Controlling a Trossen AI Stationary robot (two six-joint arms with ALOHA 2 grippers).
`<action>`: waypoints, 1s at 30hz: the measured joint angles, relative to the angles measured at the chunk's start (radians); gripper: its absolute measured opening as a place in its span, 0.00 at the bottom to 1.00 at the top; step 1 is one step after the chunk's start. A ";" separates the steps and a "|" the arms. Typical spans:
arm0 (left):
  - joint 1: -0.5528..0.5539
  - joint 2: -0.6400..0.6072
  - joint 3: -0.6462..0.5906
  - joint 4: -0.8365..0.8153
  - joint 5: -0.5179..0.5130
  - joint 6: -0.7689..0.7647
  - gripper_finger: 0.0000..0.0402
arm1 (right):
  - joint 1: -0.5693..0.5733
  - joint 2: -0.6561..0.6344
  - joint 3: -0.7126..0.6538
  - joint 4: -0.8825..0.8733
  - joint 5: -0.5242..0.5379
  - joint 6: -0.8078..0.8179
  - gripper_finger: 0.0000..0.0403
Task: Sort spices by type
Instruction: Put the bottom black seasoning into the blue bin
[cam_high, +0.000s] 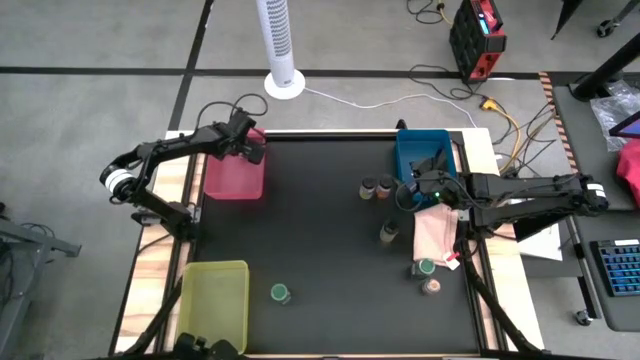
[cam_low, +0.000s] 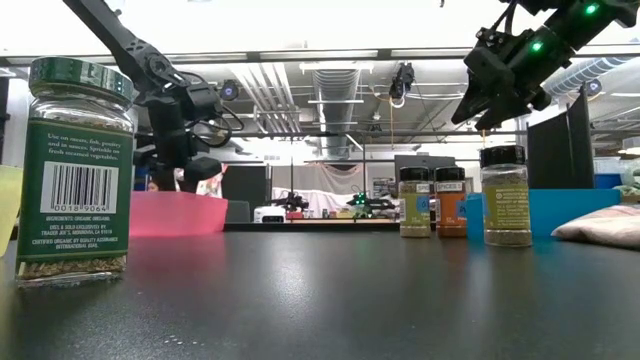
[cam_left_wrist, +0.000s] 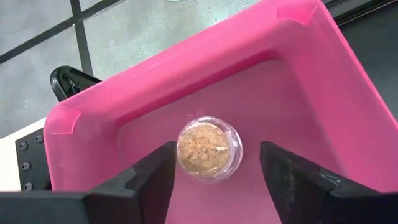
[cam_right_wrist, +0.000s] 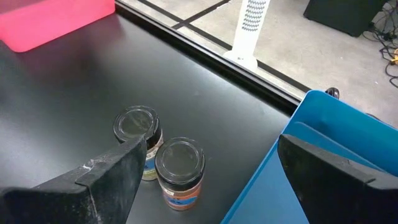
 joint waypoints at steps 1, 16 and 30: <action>0.000 0.000 0.000 0.000 0.000 0.000 0.54 | 0.000 0.000 0.000 0.000 0.000 0.000 0.88; -0.039 -0.133 0.042 -0.067 -0.001 0.045 0.55 | 0.000 0.000 0.000 0.011 -0.001 0.034 0.88; -0.639 -0.326 0.040 -0.064 -0.203 0.026 0.55 | 0.000 0.043 0.047 0.111 -0.115 0.038 0.88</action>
